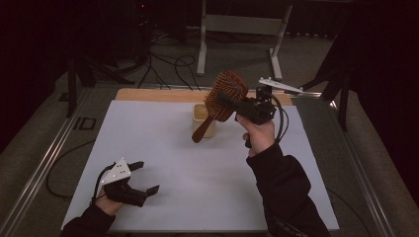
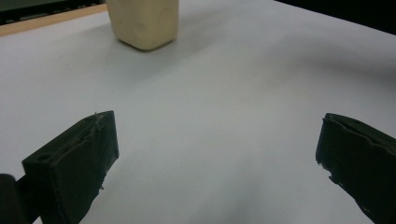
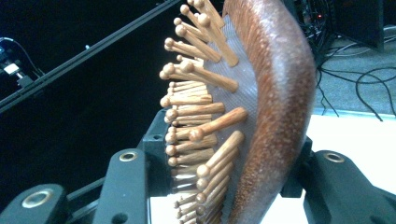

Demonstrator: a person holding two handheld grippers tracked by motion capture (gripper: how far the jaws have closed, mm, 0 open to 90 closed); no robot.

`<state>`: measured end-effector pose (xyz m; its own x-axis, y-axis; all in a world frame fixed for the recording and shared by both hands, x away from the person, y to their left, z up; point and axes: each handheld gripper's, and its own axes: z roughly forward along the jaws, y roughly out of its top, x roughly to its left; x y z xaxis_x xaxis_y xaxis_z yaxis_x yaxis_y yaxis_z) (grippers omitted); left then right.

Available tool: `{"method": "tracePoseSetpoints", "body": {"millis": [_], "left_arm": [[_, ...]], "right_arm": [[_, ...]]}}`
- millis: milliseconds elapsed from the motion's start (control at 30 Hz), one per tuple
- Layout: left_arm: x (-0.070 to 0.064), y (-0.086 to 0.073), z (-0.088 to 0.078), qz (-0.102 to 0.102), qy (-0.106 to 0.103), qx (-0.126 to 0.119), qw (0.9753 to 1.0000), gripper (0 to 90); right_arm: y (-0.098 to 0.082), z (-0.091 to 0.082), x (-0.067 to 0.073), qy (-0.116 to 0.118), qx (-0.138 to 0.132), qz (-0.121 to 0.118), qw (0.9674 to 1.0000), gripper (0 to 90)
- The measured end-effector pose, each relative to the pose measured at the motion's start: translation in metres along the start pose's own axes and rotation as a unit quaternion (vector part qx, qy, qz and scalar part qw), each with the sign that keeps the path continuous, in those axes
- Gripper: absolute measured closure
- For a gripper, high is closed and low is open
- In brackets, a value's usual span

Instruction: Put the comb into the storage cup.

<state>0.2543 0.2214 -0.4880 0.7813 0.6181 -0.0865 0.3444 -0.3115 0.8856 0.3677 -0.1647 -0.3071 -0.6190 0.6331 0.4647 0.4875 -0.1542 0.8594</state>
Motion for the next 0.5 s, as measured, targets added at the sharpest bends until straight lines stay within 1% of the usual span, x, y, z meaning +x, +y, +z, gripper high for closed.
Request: {"method": "tracePoseSetpoints", "body": {"millis": [133, 300, 433, 500], "left_arm": [[0.0, 0.0, -0.001, -0.001, 0.002, -0.005, 1.0, 0.0], [0.001, -0.001, 0.0, 0.0, 0.0, -0.003, 1.0, 0.0], [0.0, -0.002, 0.001, 0.004, -0.003, -0.002, 1.0, 0.0], [0.0, -0.002, 0.001, 0.003, -0.004, -0.002, 1.0, 0.0]], "right_arm": [[0.006, 0.001, -0.002, -0.005, -0.003, -0.003, 1.0, 51.2], [0.013, 0.002, -0.003, -0.014, -0.007, -0.01, 0.9998, 51.2], [0.022, 0.008, -0.005, -0.028, -0.01, -0.017, 0.9994, 51.2], [0.023, 0.009, -0.006, -0.031, -0.009, -0.018, 0.9993, 51.2]]}}
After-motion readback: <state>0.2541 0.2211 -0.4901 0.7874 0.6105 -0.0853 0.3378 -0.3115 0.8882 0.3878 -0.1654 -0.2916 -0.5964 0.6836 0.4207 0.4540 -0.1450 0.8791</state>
